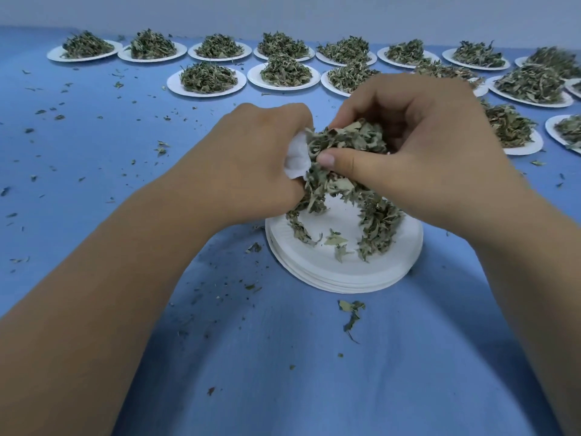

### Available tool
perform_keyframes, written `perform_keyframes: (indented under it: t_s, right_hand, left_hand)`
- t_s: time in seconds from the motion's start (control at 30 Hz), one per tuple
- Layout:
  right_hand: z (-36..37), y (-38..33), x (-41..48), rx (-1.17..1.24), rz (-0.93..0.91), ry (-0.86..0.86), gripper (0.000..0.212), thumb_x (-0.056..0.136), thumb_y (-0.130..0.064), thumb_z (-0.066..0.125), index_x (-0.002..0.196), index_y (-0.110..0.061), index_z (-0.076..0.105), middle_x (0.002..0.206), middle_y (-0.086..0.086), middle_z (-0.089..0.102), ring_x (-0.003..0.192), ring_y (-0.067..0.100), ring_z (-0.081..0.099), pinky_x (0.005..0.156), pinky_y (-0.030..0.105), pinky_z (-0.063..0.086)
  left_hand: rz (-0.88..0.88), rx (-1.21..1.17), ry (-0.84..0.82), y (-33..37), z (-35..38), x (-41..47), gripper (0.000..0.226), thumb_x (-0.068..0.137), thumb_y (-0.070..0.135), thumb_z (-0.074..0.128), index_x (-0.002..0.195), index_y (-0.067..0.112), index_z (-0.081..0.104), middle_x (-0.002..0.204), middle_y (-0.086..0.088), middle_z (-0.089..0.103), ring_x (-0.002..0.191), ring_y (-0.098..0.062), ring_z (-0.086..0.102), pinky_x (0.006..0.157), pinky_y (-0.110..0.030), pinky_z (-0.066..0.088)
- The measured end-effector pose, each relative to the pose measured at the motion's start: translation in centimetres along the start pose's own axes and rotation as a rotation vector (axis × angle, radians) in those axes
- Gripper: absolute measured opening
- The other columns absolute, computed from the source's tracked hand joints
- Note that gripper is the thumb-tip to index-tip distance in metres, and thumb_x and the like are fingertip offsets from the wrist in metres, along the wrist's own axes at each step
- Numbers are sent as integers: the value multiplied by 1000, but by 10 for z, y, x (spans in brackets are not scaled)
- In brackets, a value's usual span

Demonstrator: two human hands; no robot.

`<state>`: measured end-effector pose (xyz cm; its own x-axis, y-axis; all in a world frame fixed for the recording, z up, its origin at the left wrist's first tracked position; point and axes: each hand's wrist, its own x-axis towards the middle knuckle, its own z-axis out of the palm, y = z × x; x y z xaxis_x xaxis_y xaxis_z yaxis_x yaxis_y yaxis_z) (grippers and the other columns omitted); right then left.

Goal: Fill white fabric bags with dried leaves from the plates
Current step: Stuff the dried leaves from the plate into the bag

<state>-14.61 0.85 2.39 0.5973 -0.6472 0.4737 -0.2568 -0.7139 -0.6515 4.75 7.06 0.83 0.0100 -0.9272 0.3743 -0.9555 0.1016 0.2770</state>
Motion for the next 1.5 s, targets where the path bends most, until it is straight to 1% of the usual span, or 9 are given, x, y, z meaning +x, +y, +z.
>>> perform_keyframes:
  t_s: [0.13, 0.4, 0.6, 0.7, 0.83, 1.03, 1.27, 1.43, 1.5]
  right_hand:
    - [12, 1, -1, 32, 16, 39, 16, 77, -30, 87, 83, -29, 72, 70, -19, 66, 67, -2, 58, 65, 13, 42]
    - [17, 0, -3, 124, 0, -95, 22, 83, -19, 67, 90, -37, 75, 100, -19, 69, 100, -4, 63, 91, 15, 44]
    - [14, 2, -2, 135, -14, -126, 33, 87, -4, 71, 100, -35, 71, 102, -16, 72, 91, -3, 65, 85, 21, 48]
    - [15, 2, 0, 268, 29, -70, 29, 78, -3, 82, 91, -20, 64, 84, -11, 74, 60, -4, 56, 62, 9, 40]
    - [19, 3, -1, 129, 78, 11, 18, 74, -12, 83, 81, -23, 71, 73, -27, 64, 58, -7, 52, 59, 5, 36]
    - [21, 9, 5, 225, 288, -40, 46, 66, -35, 83, 101, -27, 56, 103, -3, 66, 82, 9, 63, 74, 26, 54]
    - [19, 13, 9, 474, 299, -59, 60, 59, -32, 88, 115, -27, 66, 112, -14, 66, 118, 17, 62, 103, 45, 52]
    - [16, 14, 7, 467, 295, -8, 60, 60, -26, 88, 115, -26, 65, 96, 10, 68, 100, 30, 66, 97, 57, 53]
    - [15, 16, 7, 408, 304, 14, 56, 59, -31, 89, 110, -30, 67, 92, -2, 68, 98, 19, 65, 94, 47, 54]
  left_hand:
    - [6, -81, -29, 5, 2, -1, 31, 62, 20, 57, 88, 27, 43, 56, 7, 45, 58, -2, 47, 49, -26, 20]
    - [-3, -181, -14, 3, 3, -1, 36, 61, 26, 55, 97, 27, 53, 66, 8, 53, 61, -5, 49, 50, -29, 29]
    - [30, -230, -49, 6, 7, 0, 54, 70, 8, 69, 114, 25, 43, 71, -5, 62, 59, -18, 54, 51, -46, 44]
    - [60, -223, -41, 8, 7, 0, 61, 63, 10, 61, 114, 32, 34, 66, -10, 54, 53, -20, 47, 43, -40, 34]
    - [115, -208, -38, 14, 9, 0, 74, 68, 7, 71, 127, 29, 31, 76, -15, 59, 55, -24, 52, 49, -52, 46]
    - [155, -182, 19, 16, 5, -1, 95, 66, 2, 73, 141, 36, 27, 95, 5, 56, 75, -9, 55, 59, -40, 49]
    - [196, -300, 108, 21, 5, -4, 75, 67, 2, 71, 135, 20, 45, 114, 2, 55, 113, -10, 51, 84, -25, 46]
    - [118, -462, -54, 19, 0, 7, 57, 80, 13, 70, 132, 25, 50, 125, 11, 53, 134, -9, 42, 97, -16, 36]
    - [99, -445, -118, 12, -9, 6, 60, 79, 19, 68, 134, 31, 49, 131, 17, 50, 137, -6, 40, 101, -18, 35]
